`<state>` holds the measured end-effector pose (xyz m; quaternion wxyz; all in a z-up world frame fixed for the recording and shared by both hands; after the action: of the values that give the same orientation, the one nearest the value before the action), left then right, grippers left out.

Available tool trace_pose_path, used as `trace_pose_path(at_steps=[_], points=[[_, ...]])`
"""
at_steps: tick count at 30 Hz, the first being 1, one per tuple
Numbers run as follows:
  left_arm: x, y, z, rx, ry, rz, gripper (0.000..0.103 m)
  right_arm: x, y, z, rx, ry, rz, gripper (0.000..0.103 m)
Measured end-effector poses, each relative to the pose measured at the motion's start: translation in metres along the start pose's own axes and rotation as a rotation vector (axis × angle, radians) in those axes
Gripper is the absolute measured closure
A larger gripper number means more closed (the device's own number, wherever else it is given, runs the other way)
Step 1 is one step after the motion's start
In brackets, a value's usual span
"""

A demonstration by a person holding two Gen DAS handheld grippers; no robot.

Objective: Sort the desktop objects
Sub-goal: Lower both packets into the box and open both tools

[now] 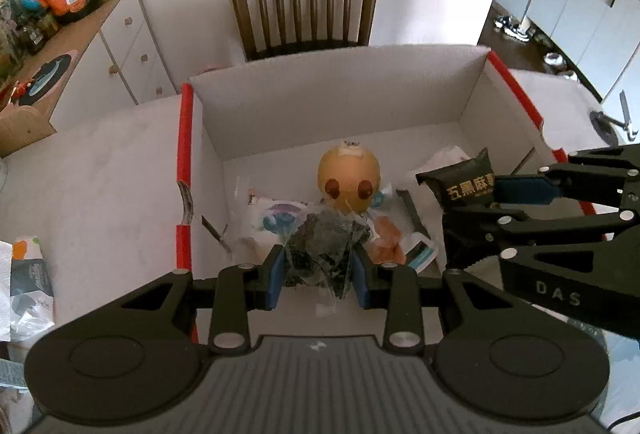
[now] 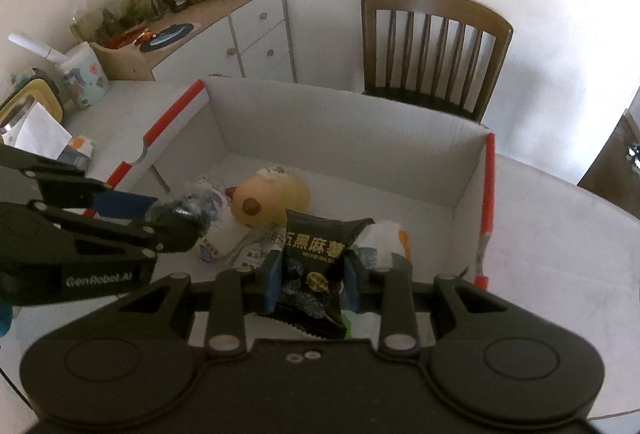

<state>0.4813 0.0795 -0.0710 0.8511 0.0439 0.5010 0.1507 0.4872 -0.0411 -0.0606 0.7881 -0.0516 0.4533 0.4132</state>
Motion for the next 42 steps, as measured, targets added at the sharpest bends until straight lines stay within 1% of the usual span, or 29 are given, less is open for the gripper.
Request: trace_pose_path(at_steps=[8,14,28,32,38,40,42], points=[[0.008,-0.005,-0.003,0.012,0.022,-0.002,0.070,0.014,0.003,-0.006,-0.022,0.034,0.011,0.072],[0.015,-0.007,-0.009,0.009,0.045,0.001,0.070,0.024,0.001,-0.011,-0.031,0.062,0.001,0.071],[0.028,-0.009,-0.016,0.018,0.075,-0.016,0.069,0.033,-0.003,-0.017,-0.025,0.087,-0.004,0.071],[0.030,-0.008,-0.018,-0.002,0.081,-0.026,0.068,0.032,-0.006,-0.019,-0.008,0.085,0.001,0.069],[0.030,-0.007,-0.018,-0.009,0.083,-0.018,0.068,0.026,-0.010,-0.020,0.020,0.071,0.013,0.064],[0.029,-0.006,-0.018,-0.015,0.083,-0.020,0.068,0.023,-0.010,-0.020,0.019,0.058,0.013,0.055],[0.028,-0.006,-0.018,-0.016,0.081,-0.019,0.068,0.018,-0.011,-0.020,0.028,0.045,0.028,0.052]])
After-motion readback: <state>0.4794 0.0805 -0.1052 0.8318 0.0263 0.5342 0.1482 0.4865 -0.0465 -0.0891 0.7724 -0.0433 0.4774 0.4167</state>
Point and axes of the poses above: each gripper's, at about its wrist camera, not at the fingertips, and x roughly the way its jaws point, y to its left, z to its top, the point moved 5 cm from there along x, roughly the way its jaws point, and after that the axes turned 14 degrees about z, right-handed, at the moved point
